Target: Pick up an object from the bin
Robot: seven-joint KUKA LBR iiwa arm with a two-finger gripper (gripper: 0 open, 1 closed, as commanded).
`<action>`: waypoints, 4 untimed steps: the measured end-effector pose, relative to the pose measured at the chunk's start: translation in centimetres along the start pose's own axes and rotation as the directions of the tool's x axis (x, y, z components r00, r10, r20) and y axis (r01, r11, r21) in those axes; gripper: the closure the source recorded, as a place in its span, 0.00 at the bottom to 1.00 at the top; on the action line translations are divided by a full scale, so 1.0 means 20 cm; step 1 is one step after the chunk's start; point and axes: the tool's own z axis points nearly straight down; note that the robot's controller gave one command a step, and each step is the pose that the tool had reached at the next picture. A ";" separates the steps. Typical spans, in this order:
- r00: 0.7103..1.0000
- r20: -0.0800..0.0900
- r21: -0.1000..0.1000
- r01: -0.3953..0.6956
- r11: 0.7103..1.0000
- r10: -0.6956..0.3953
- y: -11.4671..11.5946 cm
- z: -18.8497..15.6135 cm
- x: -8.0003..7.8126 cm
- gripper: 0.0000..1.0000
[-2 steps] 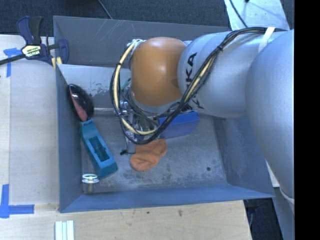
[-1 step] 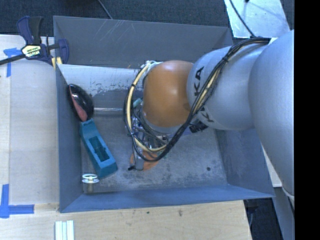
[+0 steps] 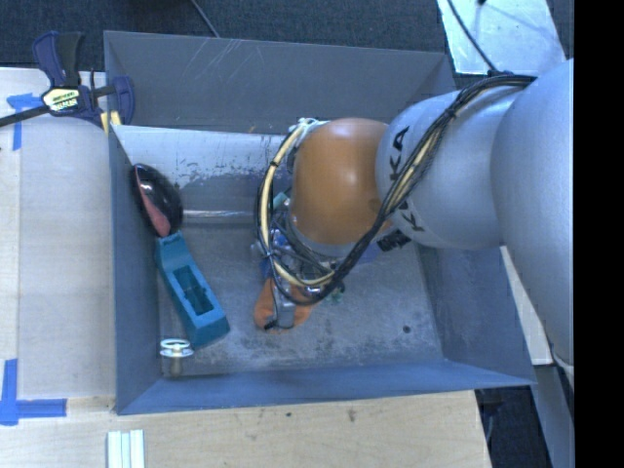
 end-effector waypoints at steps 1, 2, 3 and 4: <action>1.000 0.001 0.000 0.012 1.000 -0.012 -0.23 0.09 -0.01 0.00; 0.995 -0.003 0.002 -0.100 0.995 0.100 -0.25 0.14 0.01 1.00; 0.993 -0.003 0.002 -0.117 0.993 0.117 -0.22 0.15 0.01 1.00; 0.997 0.001 0.000 -0.083 0.997 0.083 -0.21 -0.35 -0.06 1.00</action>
Offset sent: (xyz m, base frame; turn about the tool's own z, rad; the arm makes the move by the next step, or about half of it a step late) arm 0.0012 -0.0429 -0.0304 0.1170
